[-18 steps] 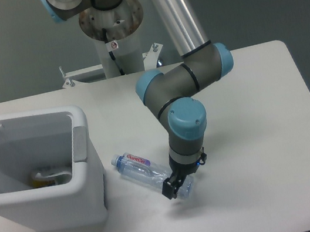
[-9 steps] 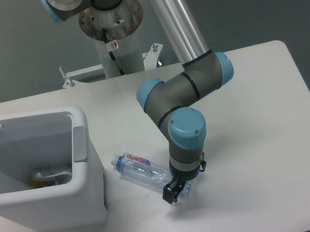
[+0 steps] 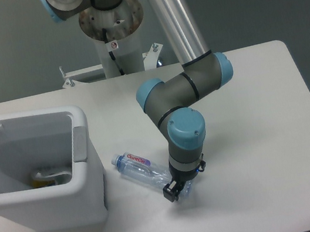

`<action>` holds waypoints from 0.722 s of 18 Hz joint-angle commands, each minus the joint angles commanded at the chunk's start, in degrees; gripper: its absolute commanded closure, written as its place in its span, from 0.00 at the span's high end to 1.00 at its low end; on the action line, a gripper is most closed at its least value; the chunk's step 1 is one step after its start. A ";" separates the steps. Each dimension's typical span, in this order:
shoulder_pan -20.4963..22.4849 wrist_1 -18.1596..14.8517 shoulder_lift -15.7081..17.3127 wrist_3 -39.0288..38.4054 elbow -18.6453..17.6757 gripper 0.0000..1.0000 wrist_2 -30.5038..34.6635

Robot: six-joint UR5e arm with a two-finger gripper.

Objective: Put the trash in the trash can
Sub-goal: 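Lower the gripper onto the bottle's base end and close it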

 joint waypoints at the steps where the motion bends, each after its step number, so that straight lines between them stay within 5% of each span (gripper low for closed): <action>1: 0.00 0.00 0.00 0.00 0.00 0.69 0.00; 13: 0.00 -0.09 0.26 0.18 0.09 0.59 0.00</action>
